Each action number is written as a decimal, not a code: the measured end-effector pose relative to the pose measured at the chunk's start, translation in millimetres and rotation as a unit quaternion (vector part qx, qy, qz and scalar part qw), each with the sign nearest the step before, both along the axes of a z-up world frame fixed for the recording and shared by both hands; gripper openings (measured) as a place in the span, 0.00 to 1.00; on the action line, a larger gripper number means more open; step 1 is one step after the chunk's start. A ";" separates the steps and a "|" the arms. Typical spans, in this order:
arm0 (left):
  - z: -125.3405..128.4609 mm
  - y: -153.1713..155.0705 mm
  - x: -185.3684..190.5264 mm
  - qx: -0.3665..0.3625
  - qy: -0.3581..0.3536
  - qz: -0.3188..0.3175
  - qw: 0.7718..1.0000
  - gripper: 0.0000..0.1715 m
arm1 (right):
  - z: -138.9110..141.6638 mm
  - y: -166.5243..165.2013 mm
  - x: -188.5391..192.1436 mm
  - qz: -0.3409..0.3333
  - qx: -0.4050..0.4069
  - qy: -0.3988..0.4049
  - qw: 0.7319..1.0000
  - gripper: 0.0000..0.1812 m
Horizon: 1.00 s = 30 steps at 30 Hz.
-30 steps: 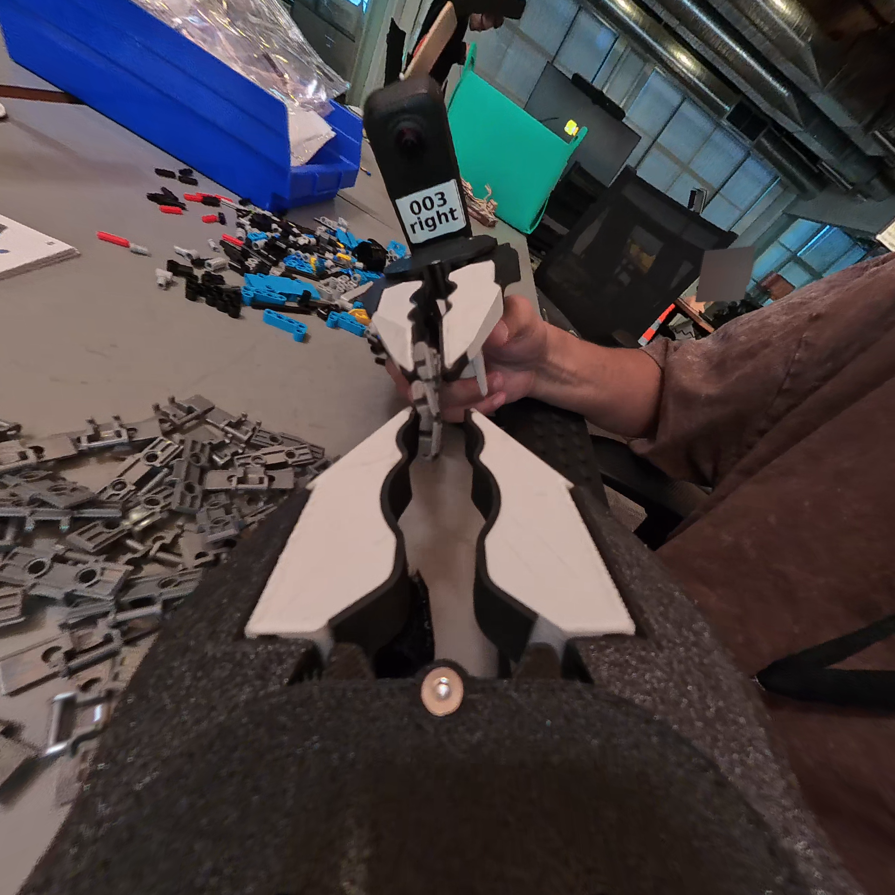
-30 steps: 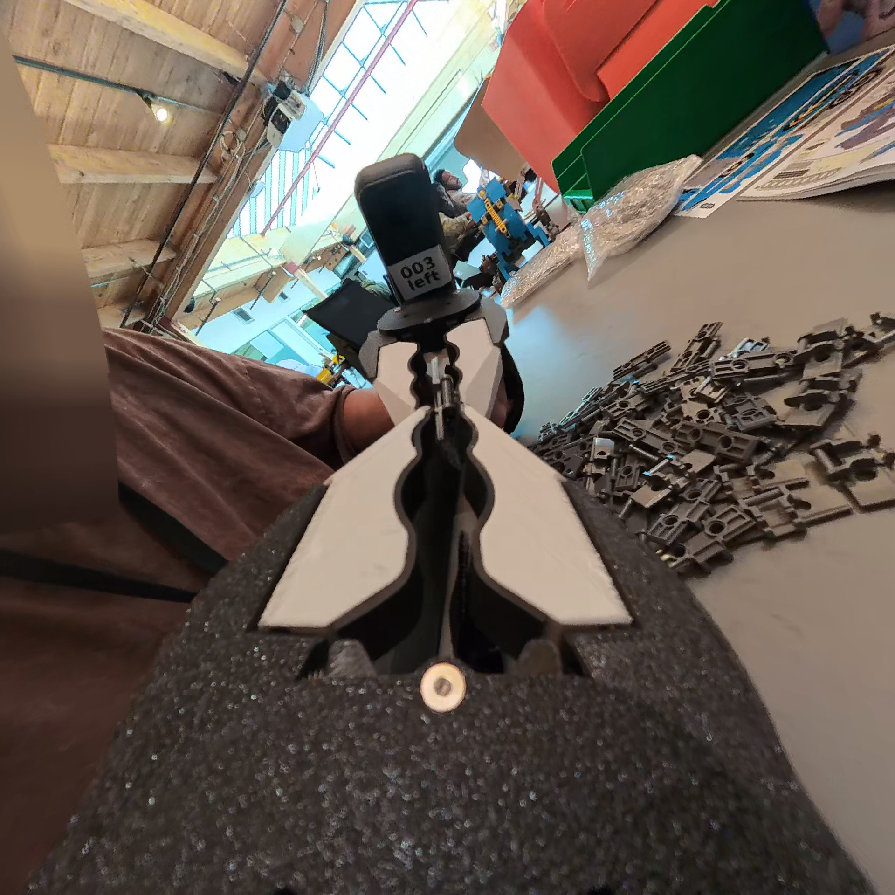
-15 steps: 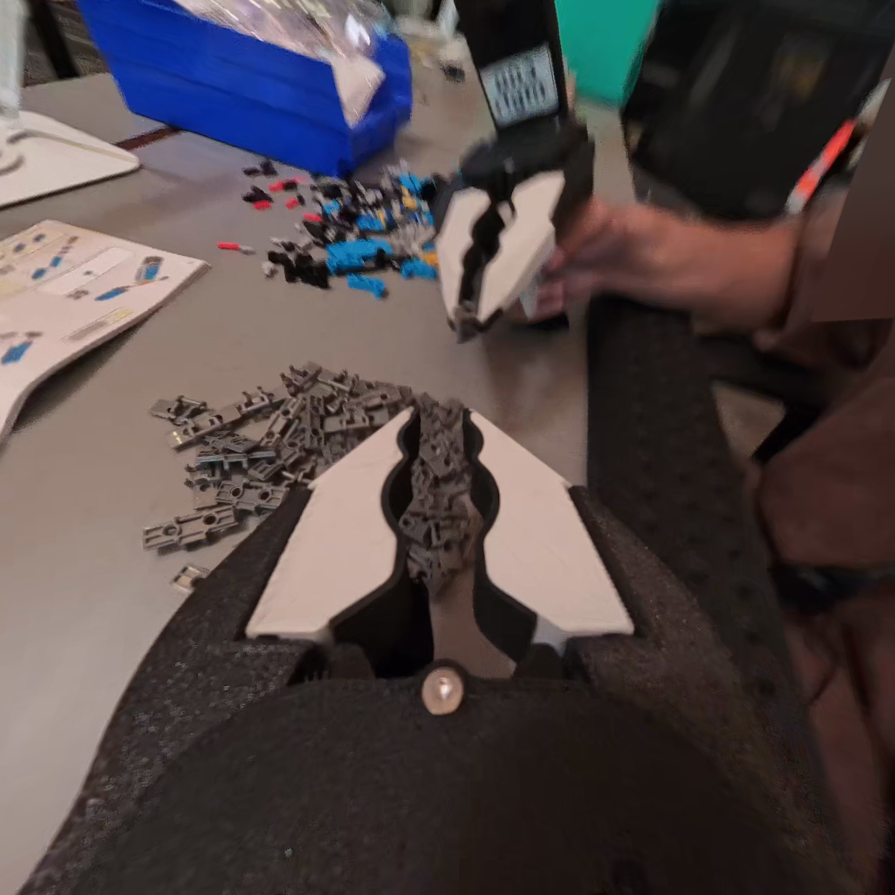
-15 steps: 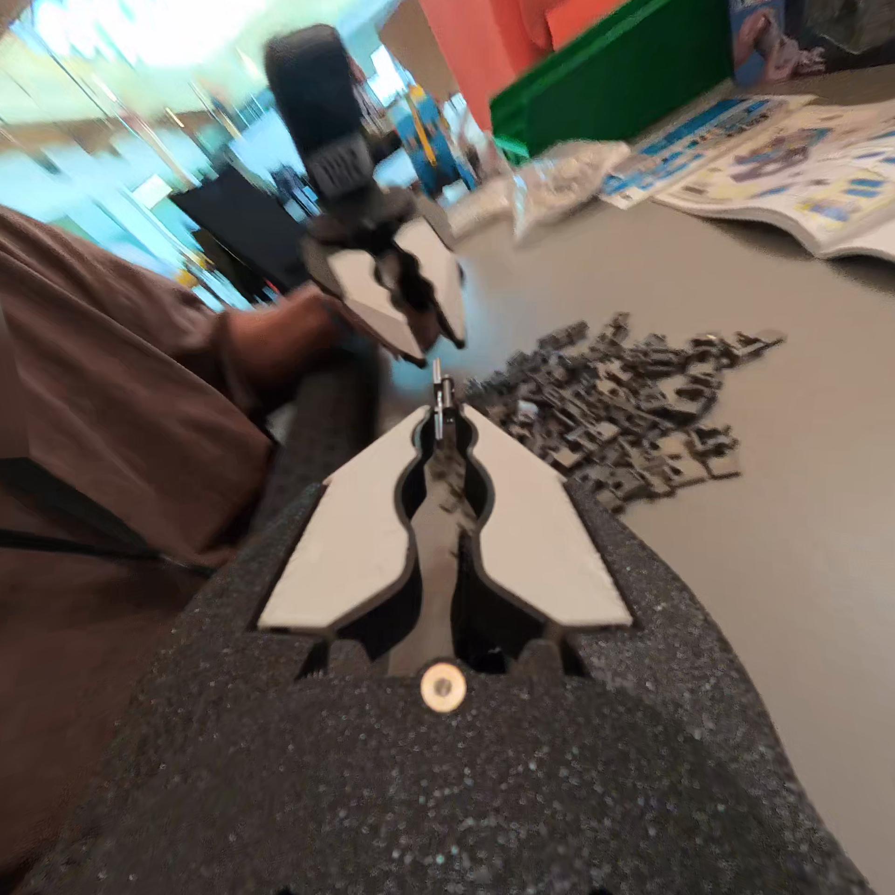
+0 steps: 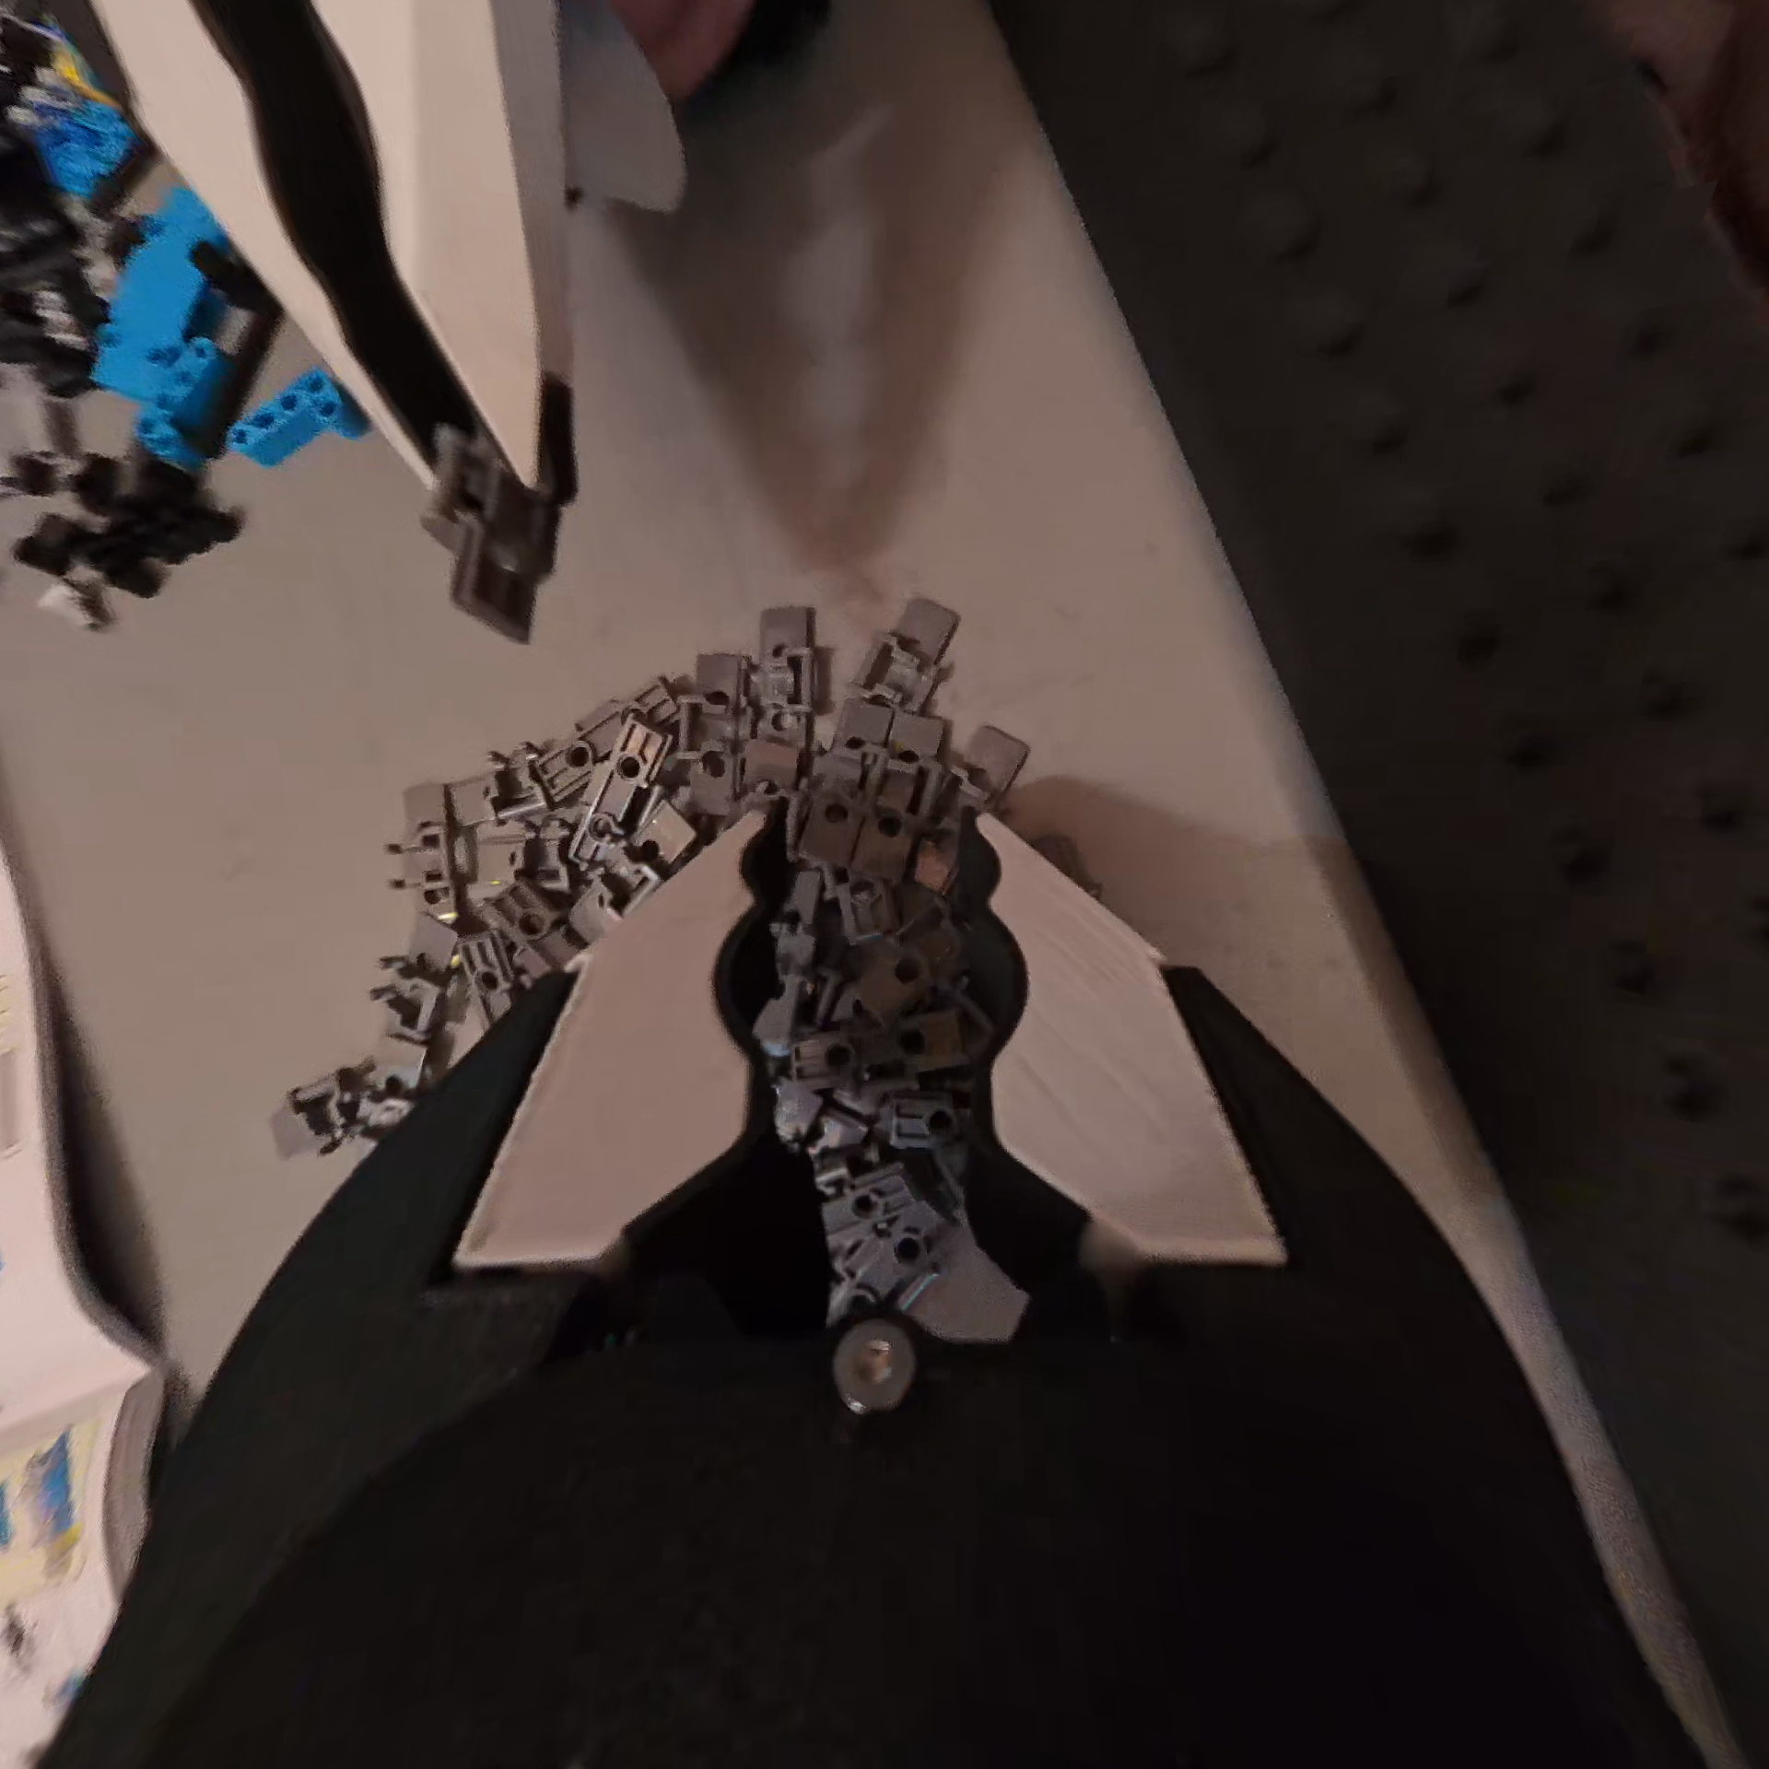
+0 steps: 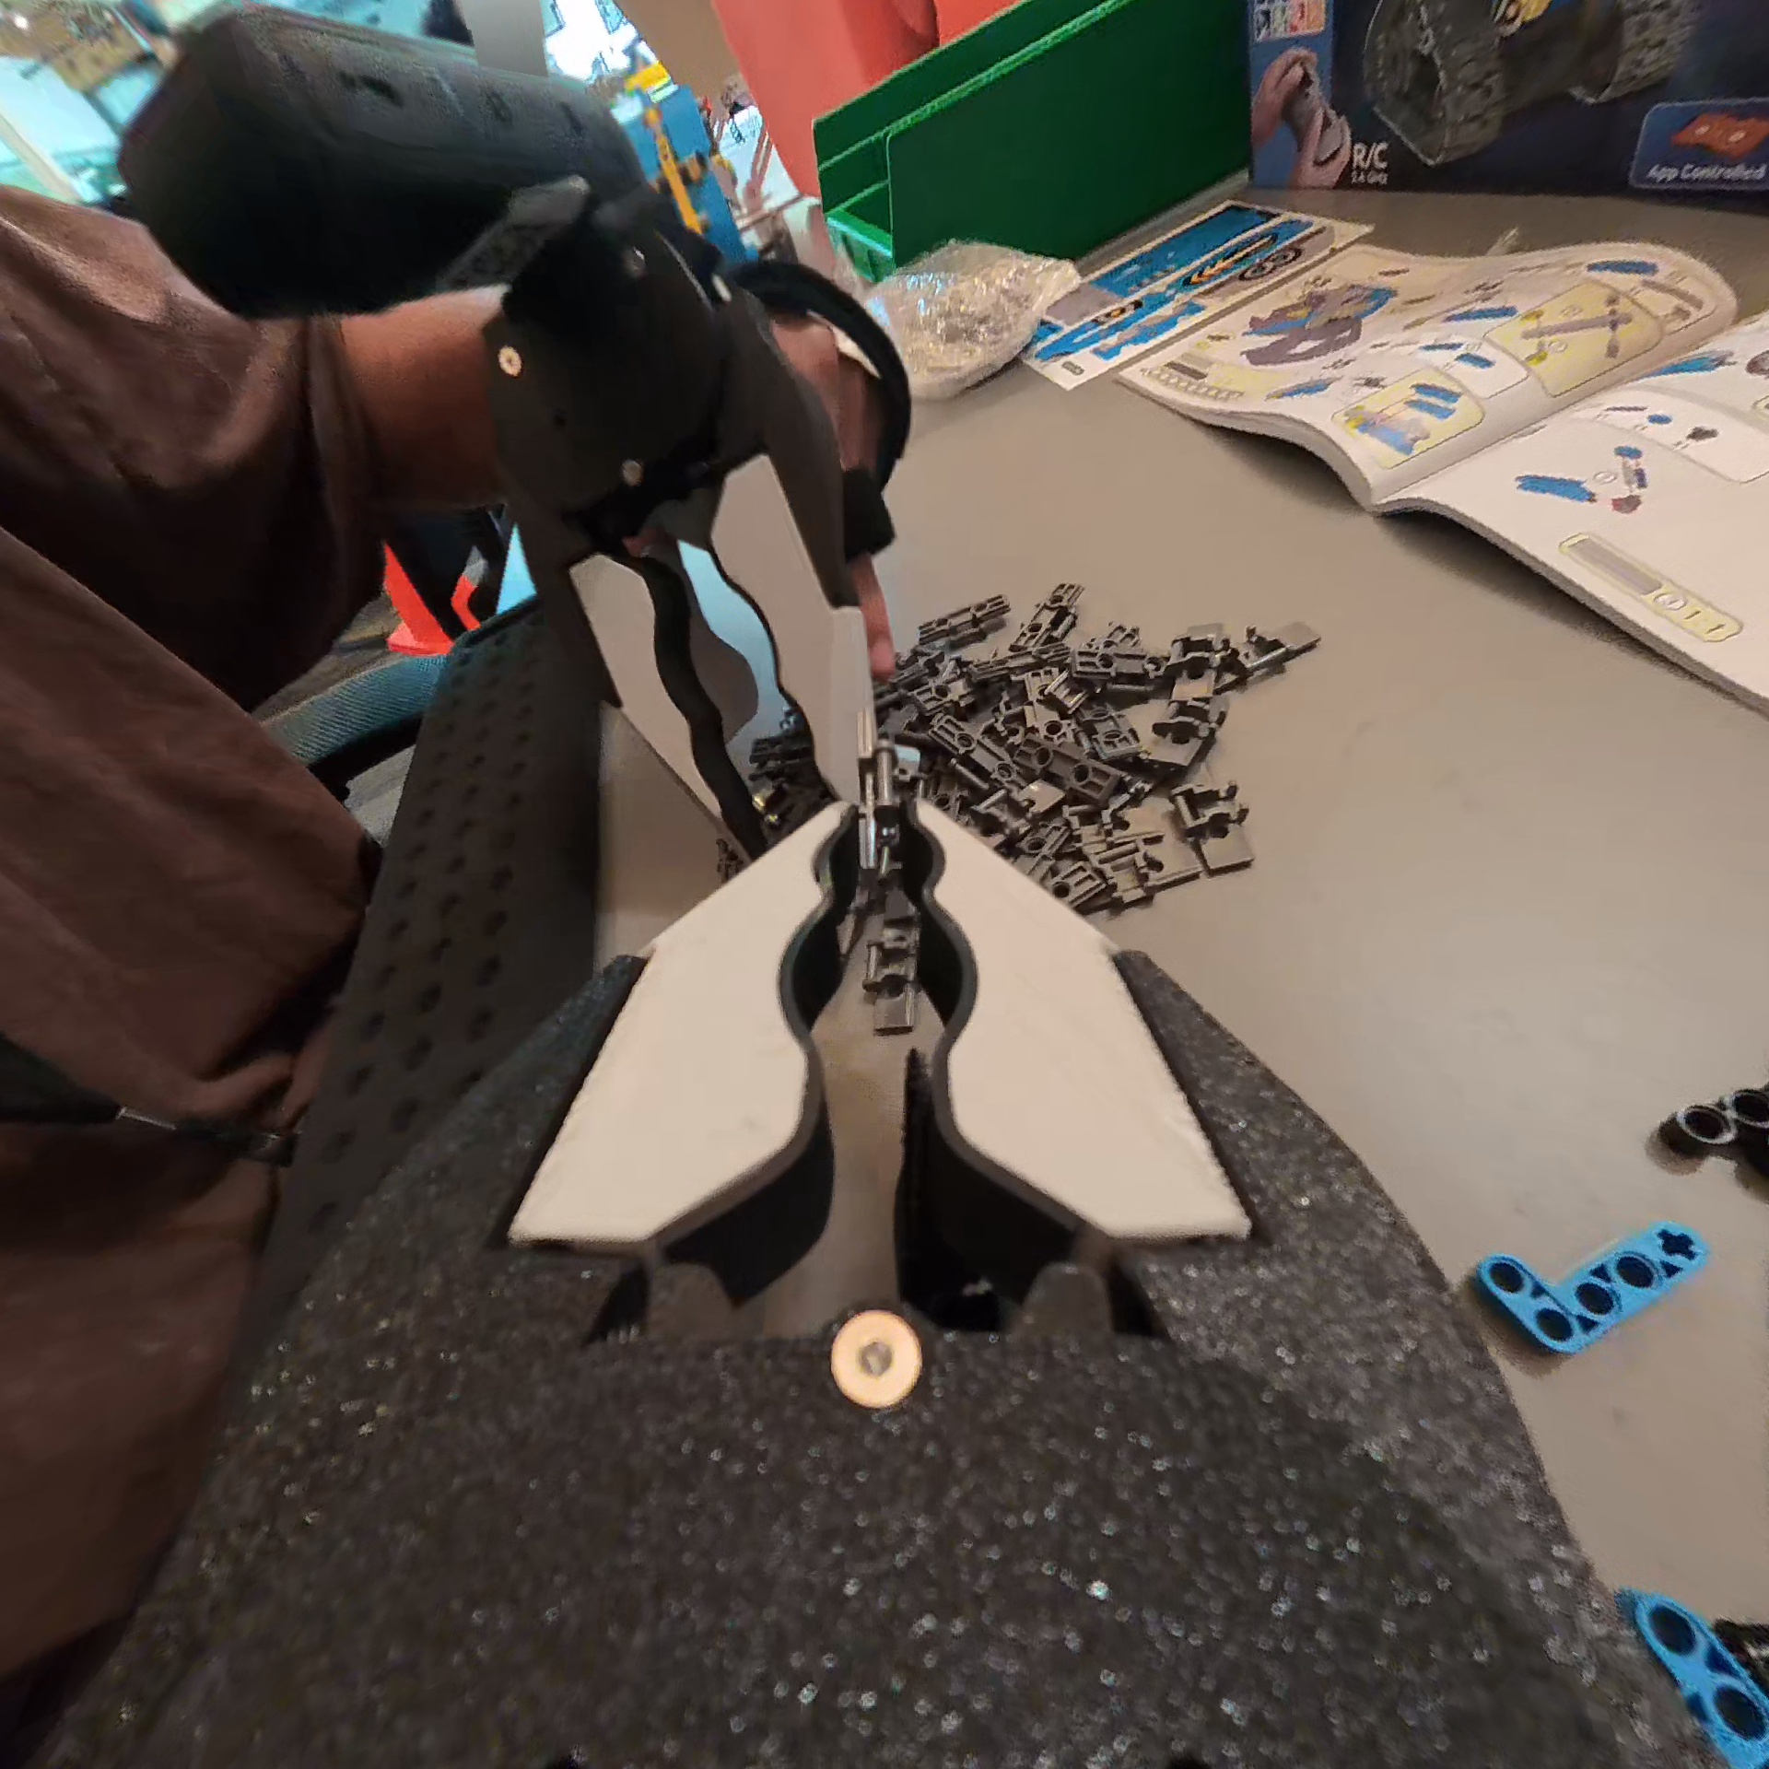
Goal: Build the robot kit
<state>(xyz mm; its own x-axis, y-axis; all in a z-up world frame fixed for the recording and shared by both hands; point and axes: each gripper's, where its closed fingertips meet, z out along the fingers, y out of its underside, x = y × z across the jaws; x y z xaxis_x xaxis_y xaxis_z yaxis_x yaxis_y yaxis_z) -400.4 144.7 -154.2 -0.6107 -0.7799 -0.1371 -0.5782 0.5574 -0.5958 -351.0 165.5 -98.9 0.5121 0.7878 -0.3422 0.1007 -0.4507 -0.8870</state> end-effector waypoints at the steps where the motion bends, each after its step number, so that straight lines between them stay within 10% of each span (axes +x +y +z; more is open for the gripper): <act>1: -2.9 0.8 0.8 -0.007 0.008 -0.006 1.000 0.21 | 2.1 0.3 1.7 -0.002 0.001 0.006 1.000 0.04; 14: 5.8 5.8 6.0 -0.131 0.017 0.088 0.987 0.00 | 0.9 -10.6 -7.4 0.033 0.079 -0.062 0.994 0.04; 19: 20.8 9.3 -5.1 -0.199 0.022 0.156 0.967 0.00 | -11.0 -43.2 -42.8 0.119 0.224 -0.185 0.949 0.05; 30: 12.1 -2.9 -11.2 -0.129 0.010 0.255 0.958 0.17 | -25.7 -33.2 -29.0 0.090 0.213 -0.234 0.945 0.05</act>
<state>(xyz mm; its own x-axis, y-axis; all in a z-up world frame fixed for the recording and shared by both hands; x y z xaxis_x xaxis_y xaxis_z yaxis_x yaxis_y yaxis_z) -411.6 141.8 -142.1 -0.1412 -0.9840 0.1088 -0.7488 0.0343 -0.6619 -380.0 132.3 -124.6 0.3744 0.8915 0.2552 0.5671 -0.0024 -0.8237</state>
